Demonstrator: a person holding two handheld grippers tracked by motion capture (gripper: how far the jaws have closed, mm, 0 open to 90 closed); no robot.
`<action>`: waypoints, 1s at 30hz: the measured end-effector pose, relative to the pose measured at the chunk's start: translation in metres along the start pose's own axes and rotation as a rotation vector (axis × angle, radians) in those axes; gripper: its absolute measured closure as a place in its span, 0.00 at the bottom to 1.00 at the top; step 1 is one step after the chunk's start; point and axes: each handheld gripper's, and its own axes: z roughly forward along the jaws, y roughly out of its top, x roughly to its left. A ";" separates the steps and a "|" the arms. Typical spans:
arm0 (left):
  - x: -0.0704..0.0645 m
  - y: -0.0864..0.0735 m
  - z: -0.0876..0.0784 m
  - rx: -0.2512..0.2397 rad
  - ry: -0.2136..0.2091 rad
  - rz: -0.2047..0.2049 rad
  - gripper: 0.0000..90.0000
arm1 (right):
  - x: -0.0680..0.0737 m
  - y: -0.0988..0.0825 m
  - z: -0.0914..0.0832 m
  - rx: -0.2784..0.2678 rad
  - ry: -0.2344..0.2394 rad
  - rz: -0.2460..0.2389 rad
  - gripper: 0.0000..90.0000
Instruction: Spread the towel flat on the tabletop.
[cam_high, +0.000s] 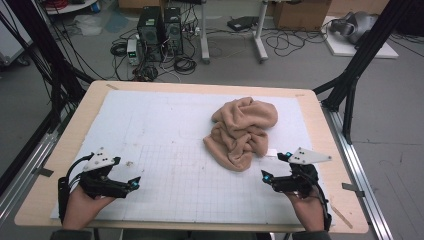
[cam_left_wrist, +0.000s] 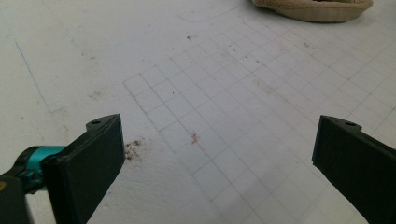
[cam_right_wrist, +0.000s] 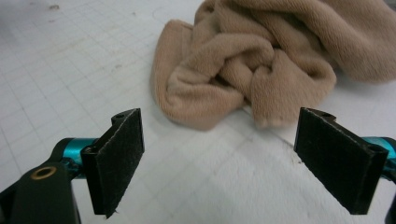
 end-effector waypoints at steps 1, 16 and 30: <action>0.000 0.000 0.000 0.002 -0.001 0.001 0.03 | 0.000 0.004 0.004 -0.003 0.009 0.000 0.17; 0.005 -0.003 -0.001 -0.006 0.001 -0.010 0.03 | 0.001 0.047 0.084 0.080 0.091 -0.105 0.40; 0.003 -0.002 0.008 -0.005 -0.020 -0.007 0.03 | -0.010 0.037 0.133 0.196 0.083 -0.080 0.56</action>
